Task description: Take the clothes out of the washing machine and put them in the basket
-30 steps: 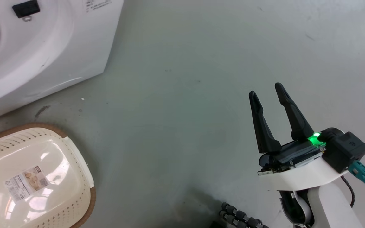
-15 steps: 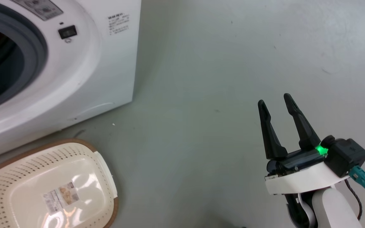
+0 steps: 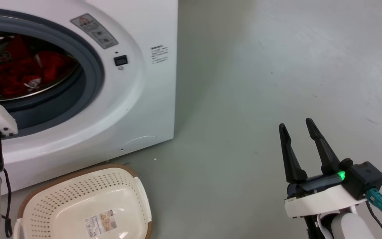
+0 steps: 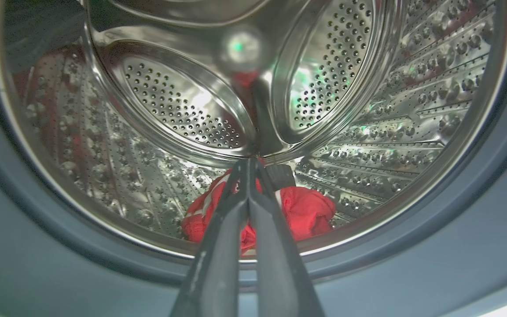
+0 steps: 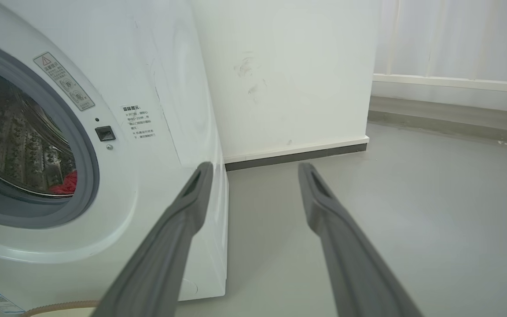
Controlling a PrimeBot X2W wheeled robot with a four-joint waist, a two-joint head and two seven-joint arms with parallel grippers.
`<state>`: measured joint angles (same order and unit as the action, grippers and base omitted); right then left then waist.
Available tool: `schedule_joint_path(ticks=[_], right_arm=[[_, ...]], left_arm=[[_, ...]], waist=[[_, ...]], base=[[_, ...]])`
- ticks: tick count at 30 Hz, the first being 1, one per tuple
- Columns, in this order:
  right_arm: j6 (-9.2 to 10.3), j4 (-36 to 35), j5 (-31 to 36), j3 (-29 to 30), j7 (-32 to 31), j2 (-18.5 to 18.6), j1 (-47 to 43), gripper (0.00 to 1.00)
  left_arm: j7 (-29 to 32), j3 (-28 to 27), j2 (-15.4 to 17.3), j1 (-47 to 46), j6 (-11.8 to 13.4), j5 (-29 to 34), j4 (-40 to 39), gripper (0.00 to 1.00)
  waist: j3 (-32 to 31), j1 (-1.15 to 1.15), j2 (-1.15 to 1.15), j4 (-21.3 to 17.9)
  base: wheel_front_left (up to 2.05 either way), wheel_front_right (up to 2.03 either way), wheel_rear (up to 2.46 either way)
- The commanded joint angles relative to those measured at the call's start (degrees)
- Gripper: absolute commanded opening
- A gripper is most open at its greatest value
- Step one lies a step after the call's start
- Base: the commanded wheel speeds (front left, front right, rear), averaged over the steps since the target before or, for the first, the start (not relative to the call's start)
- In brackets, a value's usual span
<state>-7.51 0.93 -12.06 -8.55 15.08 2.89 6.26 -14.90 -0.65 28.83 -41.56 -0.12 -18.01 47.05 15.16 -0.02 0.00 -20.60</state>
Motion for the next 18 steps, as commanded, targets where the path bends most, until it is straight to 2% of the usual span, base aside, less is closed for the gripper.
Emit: schedule_joint_path(ticks=[1, 8, 16, 17, 18], right_arm=[[0.04, -0.1, 0.1, 0.1, 0.1, 0.0, -0.6, 1.0], [0.04, -0.6, 0.5, 0.1, 0.1, 0.0, -0.8, 1.0], [0.04, -0.8, 0.0, -0.3, 0.1, 0.0, 0.0, 1.0], [0.04, -0.8, -0.1, -0.3, 0.1, 0.0, 0.1, 1.0], [0.04, -0.8, -0.2, -0.4, 0.1, 0.0, 0.2, 1.0]], left_arm=[[-0.3, -0.1, -0.2, 1.2, -0.2, -0.3, -0.3, 0.0], [-0.4, 0.1, -0.4, 3.8, -1.2, -0.3, -3.4, 0.0], [0.4, 1.0, 0.0, 4.1, -2.1, -0.3, -4.9, 0.0], [0.8, 1.2, 0.0, 4.0, -2.0, -0.3, -5.0, 0.36], [1.1, 1.3, 0.1, 3.7, -1.8, -0.3, -5.2, 0.65]], waist=[[-1.2, 0.02, 0.0, 1.4], [-0.3, 0.02, 0.0, 2.4], [1.5, 0.02, 0.0, 1.6], [1.7, 0.02, 0.0, 1.4], [1.9, 0.02, 0.0, 1.2]], base=[[0.0, 0.0, 0.0], [0.0, 0.0, 0.0], [0.0, 0.0, 0.0], [0.0, 0.0, 0.0], [0.0, 0.0, 0.0]])
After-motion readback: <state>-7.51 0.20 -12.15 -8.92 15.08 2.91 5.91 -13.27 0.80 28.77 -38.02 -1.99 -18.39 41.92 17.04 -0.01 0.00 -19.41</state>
